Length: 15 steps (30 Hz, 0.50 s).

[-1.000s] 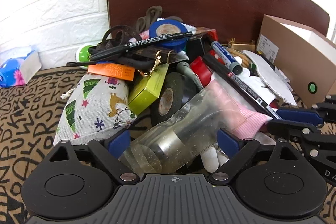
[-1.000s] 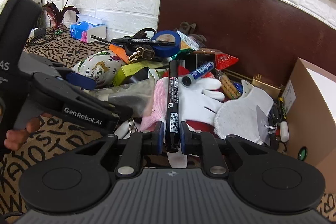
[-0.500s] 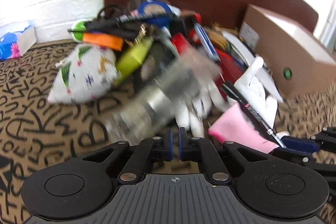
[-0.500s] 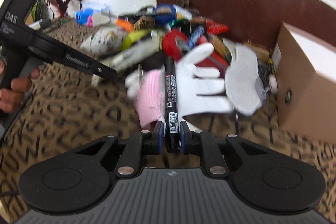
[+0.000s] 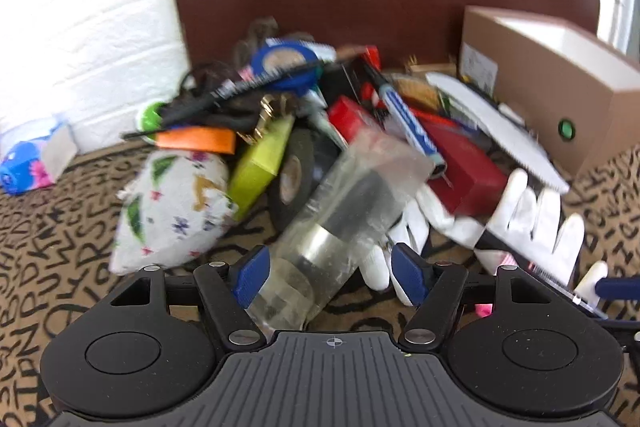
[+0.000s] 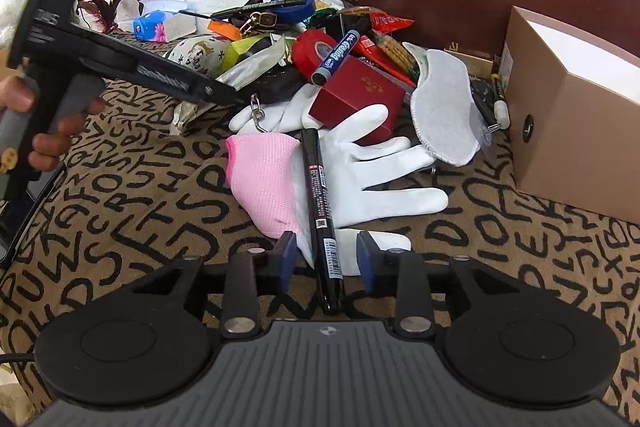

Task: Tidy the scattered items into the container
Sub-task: 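Lift the clear bag and black marker up out of the pile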

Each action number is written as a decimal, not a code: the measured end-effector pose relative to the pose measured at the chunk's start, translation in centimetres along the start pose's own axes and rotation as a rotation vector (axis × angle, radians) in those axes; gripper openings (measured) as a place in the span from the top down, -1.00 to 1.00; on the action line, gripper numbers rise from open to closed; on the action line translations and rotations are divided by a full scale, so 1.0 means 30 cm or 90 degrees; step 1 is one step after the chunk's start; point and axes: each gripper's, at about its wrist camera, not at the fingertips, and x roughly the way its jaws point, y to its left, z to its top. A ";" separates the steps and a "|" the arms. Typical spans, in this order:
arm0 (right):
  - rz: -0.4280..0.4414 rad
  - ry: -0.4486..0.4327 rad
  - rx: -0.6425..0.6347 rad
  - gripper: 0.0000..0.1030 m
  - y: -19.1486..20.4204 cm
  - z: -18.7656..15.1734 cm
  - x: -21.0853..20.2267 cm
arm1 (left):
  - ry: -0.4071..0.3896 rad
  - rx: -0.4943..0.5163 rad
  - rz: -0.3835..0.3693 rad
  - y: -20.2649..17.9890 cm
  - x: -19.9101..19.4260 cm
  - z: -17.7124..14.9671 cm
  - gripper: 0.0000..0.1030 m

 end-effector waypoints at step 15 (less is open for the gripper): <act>0.005 0.013 -0.015 0.39 0.019 0.014 0.029 | 0.060 -0.045 -0.066 0.018 -0.013 -0.010 0.54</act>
